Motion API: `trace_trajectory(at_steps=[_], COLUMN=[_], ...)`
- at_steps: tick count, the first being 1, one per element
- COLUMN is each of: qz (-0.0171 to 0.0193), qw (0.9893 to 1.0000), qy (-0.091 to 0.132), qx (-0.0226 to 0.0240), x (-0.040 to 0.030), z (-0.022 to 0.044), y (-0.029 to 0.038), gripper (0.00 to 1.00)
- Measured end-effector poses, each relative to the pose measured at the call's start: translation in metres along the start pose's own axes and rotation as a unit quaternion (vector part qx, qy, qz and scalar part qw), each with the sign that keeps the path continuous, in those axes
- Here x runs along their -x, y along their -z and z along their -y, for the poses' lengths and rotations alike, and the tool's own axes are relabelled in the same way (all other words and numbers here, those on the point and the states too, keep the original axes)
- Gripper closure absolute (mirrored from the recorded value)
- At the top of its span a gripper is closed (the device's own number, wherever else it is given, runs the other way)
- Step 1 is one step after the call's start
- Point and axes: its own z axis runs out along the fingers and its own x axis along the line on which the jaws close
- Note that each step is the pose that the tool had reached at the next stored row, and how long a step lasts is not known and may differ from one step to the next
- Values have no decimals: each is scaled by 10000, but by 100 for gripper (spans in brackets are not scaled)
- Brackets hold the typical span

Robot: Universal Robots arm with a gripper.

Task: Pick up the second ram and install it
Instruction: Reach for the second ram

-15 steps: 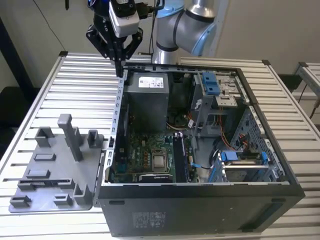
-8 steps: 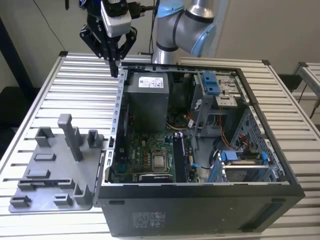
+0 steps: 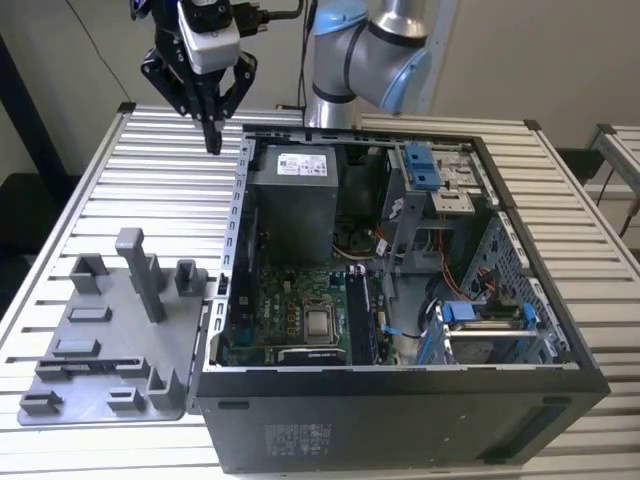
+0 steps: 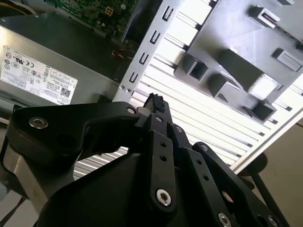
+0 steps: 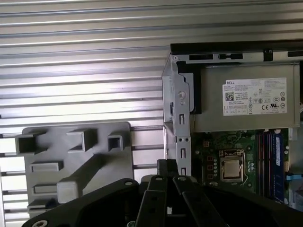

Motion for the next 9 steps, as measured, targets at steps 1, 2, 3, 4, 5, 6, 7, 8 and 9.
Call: trace_trajectory(at_steps=[1,2,3,4,5,6,7,8,9], qz=[0,0,0,0,0,0,0,0,0], qw=[10000,10000,10000,10000,10000,10000,10000,10000,10000], qy=[0,-1,0,0,0,0,-1,-1,0], qx=[0,0,0,0,0,0,0,0,0], x=[-34,-71,-110,-148,-189,-224,-259,-291,-322], z=[2,5,8,11,13,16,18,20,23], y=[1,2,3,3,5,5,6,7,8], gripper=[89,89,89,89,89,89,89,89,89])
